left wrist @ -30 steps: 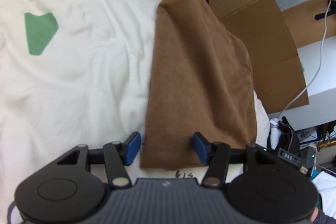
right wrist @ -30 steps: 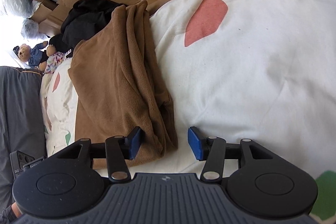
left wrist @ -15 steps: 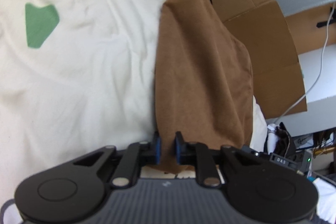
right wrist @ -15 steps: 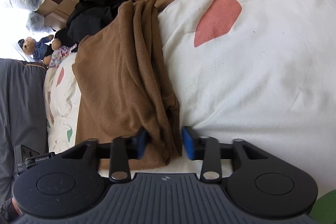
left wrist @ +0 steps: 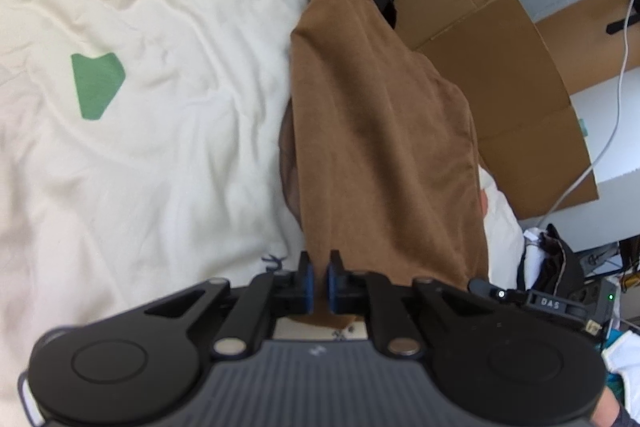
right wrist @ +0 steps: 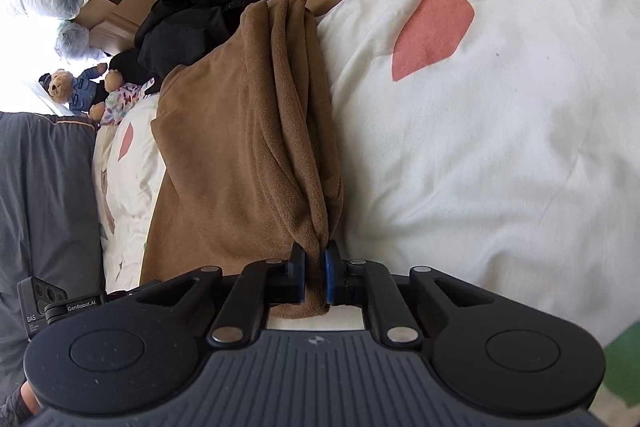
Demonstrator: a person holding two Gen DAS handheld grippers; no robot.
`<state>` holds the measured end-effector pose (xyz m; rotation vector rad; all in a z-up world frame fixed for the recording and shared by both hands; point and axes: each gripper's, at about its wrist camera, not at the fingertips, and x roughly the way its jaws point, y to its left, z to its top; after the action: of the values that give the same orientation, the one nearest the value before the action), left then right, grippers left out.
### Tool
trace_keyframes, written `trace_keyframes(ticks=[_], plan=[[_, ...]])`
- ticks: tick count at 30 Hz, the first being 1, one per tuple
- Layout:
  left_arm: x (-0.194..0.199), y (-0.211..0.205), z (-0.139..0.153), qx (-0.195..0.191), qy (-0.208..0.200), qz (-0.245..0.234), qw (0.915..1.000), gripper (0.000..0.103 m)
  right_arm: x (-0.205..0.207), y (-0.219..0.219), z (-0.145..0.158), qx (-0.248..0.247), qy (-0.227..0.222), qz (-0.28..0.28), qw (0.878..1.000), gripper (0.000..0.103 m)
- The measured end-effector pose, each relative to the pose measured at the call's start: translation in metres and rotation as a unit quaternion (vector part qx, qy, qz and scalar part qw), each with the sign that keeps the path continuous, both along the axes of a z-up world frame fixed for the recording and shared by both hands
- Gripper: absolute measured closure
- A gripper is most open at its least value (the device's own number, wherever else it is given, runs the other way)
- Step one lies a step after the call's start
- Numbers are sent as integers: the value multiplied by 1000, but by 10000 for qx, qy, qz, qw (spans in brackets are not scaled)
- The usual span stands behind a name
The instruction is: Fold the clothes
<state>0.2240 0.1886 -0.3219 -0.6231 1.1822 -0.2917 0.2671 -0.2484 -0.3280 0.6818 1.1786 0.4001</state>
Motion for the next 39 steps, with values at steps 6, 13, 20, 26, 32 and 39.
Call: trace_keyframes(ticks=[6,13,20,26,32,39], plan=[[-21,4,10,57,0,-68,10000,96,-17,1,6,-15,50,90,9999,94],[-58,13,14,118,67,-175,9998,96,-52,4,18,76,158,155,9997,94],[-96,25,20,100,221,-381,9990,96,-93,4,22,244,311,208,9990,94],[-117,28,18,284,422,-514,9974,96,-124,8,17,226,438,275,9984,94],[-140,28,11,364,550,-597,9960,96,-148,11,9,69,593,407,9974,94],[-158,33,4,373,649,-555,9957,95,-166,14,2,-20,747,639,9952,94]])
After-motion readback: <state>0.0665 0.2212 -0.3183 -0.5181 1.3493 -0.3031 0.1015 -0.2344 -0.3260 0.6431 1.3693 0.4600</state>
